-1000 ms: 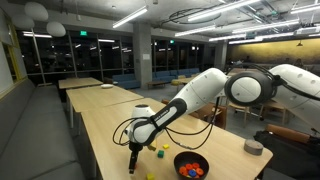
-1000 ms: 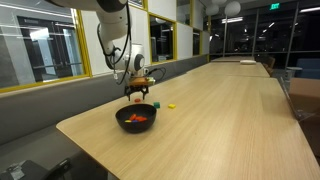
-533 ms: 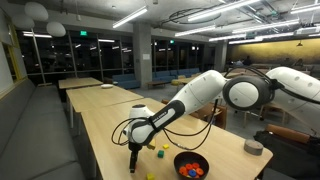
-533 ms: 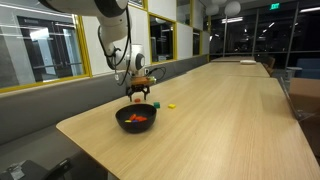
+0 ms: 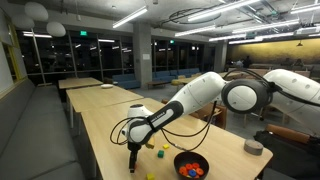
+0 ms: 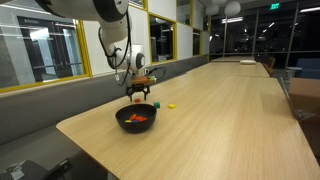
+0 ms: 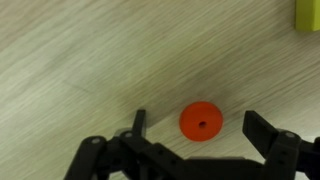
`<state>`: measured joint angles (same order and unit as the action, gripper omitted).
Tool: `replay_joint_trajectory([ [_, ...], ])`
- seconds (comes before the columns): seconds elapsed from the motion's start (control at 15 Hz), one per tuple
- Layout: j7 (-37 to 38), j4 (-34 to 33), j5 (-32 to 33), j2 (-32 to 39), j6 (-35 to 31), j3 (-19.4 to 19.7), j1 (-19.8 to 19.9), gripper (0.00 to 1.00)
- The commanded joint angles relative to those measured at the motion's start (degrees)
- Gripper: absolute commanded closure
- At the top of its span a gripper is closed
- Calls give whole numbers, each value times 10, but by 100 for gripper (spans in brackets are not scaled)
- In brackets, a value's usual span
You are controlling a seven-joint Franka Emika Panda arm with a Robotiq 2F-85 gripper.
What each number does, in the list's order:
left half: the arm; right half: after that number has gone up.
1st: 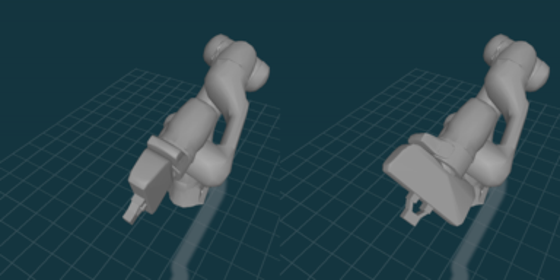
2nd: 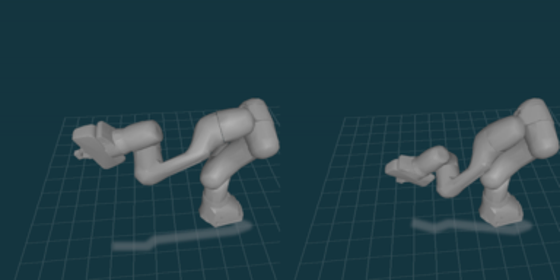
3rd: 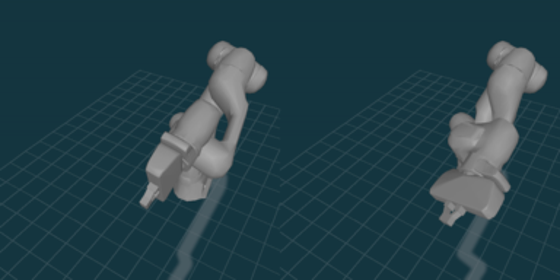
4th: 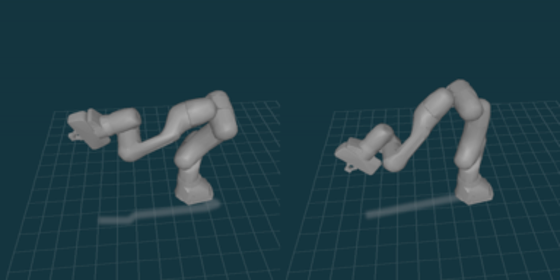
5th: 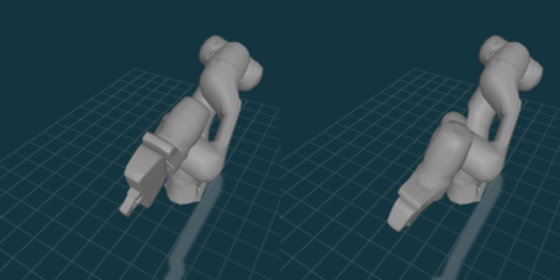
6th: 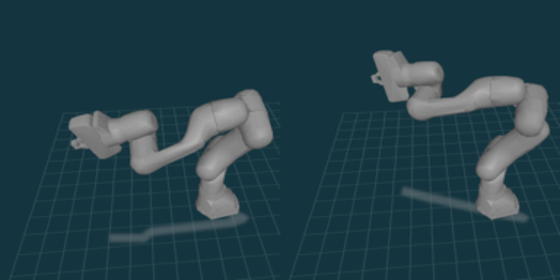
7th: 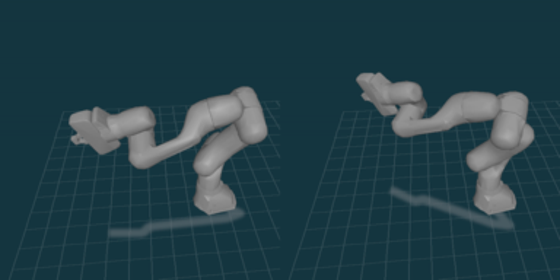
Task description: Put the orange rings in the black bowl
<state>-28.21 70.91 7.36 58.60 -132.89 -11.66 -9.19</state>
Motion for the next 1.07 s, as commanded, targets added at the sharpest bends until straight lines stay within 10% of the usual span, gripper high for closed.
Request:
replay_joint_trajectory([
  [0.0,-6,-40,9,20,18,5,-7,26],
  [0.47,2,-35,13,9,23,13,-8,80],
  [1.0,59,54,28,-80,40,51,-8,82],
])
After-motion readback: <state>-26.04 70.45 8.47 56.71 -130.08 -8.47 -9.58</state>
